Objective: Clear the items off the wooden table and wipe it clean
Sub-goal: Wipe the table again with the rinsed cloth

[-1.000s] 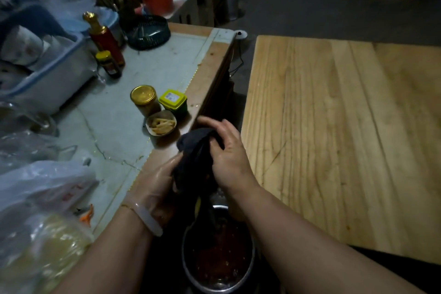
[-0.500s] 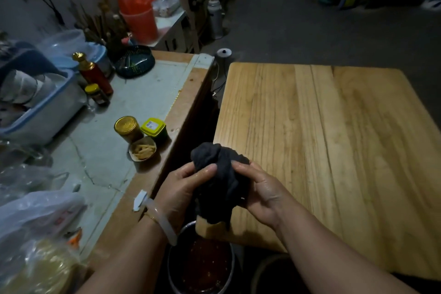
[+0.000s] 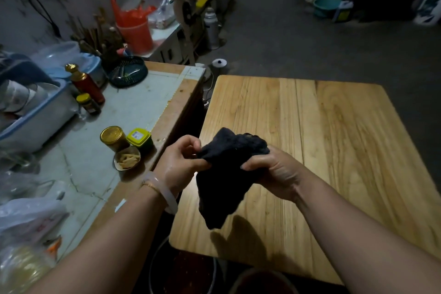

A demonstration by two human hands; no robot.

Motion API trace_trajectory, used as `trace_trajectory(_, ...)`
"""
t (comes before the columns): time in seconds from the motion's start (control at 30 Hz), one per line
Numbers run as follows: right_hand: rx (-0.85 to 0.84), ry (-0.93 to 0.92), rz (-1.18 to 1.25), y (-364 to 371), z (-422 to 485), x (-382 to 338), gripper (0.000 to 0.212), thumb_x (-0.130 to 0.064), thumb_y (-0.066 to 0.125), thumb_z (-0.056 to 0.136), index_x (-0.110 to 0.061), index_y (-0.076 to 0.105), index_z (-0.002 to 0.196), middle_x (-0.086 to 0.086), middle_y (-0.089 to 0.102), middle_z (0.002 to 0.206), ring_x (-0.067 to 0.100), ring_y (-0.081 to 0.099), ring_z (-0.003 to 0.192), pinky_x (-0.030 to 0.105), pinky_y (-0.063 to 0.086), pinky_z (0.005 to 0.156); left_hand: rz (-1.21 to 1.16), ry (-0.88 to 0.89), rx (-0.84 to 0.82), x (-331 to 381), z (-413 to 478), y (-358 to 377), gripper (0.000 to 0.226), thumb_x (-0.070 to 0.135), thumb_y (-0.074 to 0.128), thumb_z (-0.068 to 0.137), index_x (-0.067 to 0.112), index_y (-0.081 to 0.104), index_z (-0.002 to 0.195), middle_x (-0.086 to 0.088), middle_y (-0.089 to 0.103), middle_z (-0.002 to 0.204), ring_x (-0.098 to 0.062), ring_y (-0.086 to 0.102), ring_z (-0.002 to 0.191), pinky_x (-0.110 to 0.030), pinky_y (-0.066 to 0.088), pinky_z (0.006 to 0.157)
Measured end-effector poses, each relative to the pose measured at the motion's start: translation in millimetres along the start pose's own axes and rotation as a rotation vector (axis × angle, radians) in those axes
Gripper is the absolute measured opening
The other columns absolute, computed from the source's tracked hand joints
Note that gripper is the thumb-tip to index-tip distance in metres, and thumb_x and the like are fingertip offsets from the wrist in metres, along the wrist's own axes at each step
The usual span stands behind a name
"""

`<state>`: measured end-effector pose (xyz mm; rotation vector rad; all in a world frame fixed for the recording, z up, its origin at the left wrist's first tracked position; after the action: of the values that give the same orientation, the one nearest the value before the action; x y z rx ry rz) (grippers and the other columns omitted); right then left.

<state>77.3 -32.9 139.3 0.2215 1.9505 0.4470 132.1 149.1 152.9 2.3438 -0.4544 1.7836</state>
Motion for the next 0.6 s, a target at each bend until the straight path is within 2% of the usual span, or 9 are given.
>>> trace_trajectory(0.07,0.031,-0.007,-0.033,-10,6,-6,0.062,0.006,0.065,0.065,-0.002,0.052,0.125,0.014,0.065,0.107,0.028,0.063,0.097,0.033,0.051,0.075,-0.026,-0.068,-0.046,-8,14,7,0.053,-0.006,0.081,0.048,0.017,0.054,0.088,-0.01,0.06,0.086,-0.027,0.061,0.083,-0.035,0.048,0.073)
trace_trajectory(0.13,0.037,-0.023,-0.089,-15,14,-12,0.058,0.01,0.066,0.069,-0.011,0.055,0.122,0.015,0.064,0.114,0.031,0.063,0.104,0.035,0.052,0.082,0.012,-0.149,-0.111,-15,26,17,0.072,0.004,0.09,0.044,0.013,0.057,0.107,-0.012,0.067,0.098,-0.027,0.067,0.09,-0.036,0.053,0.08)
trace_trajectory(0.17,0.048,-0.027,-0.122,-19,19,-15,0.057,0.012,0.066,0.07,-0.015,0.057,0.118,0.017,0.063,0.115,0.034,0.062,0.107,0.038,0.051,0.085,0.037,-0.168,-0.142,-19,32,23,0.076,0.01,0.092,0.042,0.011,0.06,0.111,-0.013,0.069,0.102,-0.027,0.068,0.093,-0.038,0.054,0.084)
trace_trajectory(0.23,0.081,-0.07,-0.175,-23,30,-25,0.054,0.018,0.062,0.071,-0.019,0.057,0.109,0.018,0.063,0.111,0.034,0.061,0.104,0.037,0.049,0.083,0.049,-0.166,-0.147,-17,45,26,0.071,0.016,0.093,0.036,0.009,0.067,0.102,-0.012,0.072,0.098,-0.028,0.069,0.093,-0.039,0.054,0.085)
trace_trajectory(0.27,0.099,-0.1,-0.185,-26,34,-33,0.054,0.021,0.059,0.072,-0.019,0.057,0.108,0.017,0.064,0.108,0.032,0.061,0.101,0.035,0.049,0.082,0.026,-0.149,-0.133,-15,52,26,0.064,0.011,0.091,0.036,0.01,0.069,0.096,-0.01,0.073,0.094,-0.027,0.069,0.091,-0.037,0.054,0.081)
trace_trajectory(0.37,0.139,-0.148,-0.226,-37,40,-57,0.061,0.021,0.059,0.073,-0.018,0.055,0.12,0.014,0.065,0.103,0.027,0.063,0.098,0.031,0.052,0.083,-0.03,0.01,-0.096,-2,76,20,0.047,-0.003,0.083,0.044,0.018,0.066,0.082,-0.003,0.07,0.085,-0.019,0.067,0.086,-0.026,0.052,0.07)
trace_trajectory(0.47,0.233,-0.14,-0.532,-51,43,-68,0.065,0.015,0.064,0.074,-0.028,0.059,0.123,0.006,0.061,0.11,0.02,0.063,0.101,0.028,0.055,0.082,-0.019,0.193,-0.081,5,91,16,0.045,-0.022,0.068,0.063,0.018,0.049,0.067,-0.005,0.066,0.084,-0.015,0.065,0.083,-0.022,0.052,0.068)
trace_trajectory(0.53,0.268,-0.092,-0.714,-54,47,-60,0.054,0.009,0.064,0.078,-0.033,0.066,0.111,0.0,0.061,0.111,0.017,0.061,0.103,0.027,0.057,0.08,0.052,0.278,-0.109,-2,93,15,0.049,-0.021,0.065,0.068,0.023,0.044,0.064,-0.009,0.066,0.086,-0.017,0.065,0.083,-0.027,0.053,0.069)
trace_trajectory(0.6,0.273,-0.054,-0.891,-53,48,-43,0.038,0.002,0.063,0.084,-0.032,0.066,0.099,-0.007,0.06,0.103,0.013,0.06,0.1,0.025,0.054,0.078,0.226,0.352,-0.132,-14,87,13,0.053,-0.017,0.065,0.071,0.03,0.044,0.061,-0.002,0.064,0.079,-0.011,0.062,0.078,-0.028,0.052,0.068)
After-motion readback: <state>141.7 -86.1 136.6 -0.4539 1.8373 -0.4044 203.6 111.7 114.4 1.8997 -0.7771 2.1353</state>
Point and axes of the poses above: each hand's wrist, its own z-axis towards the middle knuckle, its own y-axis out of the palm, x = y × z, the point moved 5 cm from there along z, towards the middle knuckle
